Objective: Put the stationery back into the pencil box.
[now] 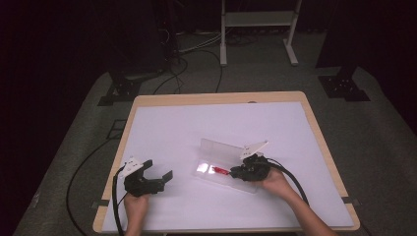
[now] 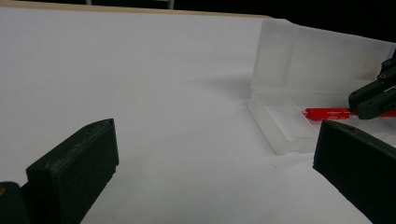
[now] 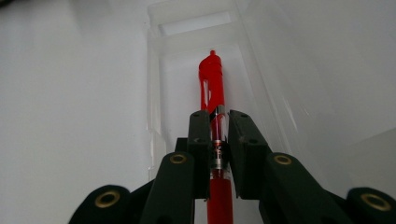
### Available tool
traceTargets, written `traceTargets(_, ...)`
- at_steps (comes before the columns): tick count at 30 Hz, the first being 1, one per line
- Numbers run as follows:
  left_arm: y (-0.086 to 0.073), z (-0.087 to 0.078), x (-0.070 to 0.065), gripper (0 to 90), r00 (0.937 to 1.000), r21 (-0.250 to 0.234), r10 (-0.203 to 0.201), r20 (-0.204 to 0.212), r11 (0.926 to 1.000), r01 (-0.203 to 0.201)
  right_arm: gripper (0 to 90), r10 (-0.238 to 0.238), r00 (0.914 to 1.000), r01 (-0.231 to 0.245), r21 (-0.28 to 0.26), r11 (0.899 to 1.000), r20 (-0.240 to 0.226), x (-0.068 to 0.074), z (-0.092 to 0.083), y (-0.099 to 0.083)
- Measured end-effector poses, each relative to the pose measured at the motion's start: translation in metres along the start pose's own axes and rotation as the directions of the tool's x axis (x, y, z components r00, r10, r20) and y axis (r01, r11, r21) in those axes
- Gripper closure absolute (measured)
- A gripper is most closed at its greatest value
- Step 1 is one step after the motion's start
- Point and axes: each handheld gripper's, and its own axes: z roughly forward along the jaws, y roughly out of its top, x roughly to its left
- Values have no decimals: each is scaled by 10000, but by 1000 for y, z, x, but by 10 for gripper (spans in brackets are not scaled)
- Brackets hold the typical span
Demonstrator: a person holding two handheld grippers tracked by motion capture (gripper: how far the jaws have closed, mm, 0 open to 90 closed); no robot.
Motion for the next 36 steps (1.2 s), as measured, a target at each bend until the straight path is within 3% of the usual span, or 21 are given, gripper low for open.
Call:
traceTargets(22,0,-1,0,0,10000,2,16,-17,10000,-16,780,31,10000,-30,248,9997,-48,0,5,-4)
traceTargets(36,0,0,0,0,10000,-37,-42,-41,10000,42,731,99,9999,-103,-320,9994,-124,3,-13,-1)
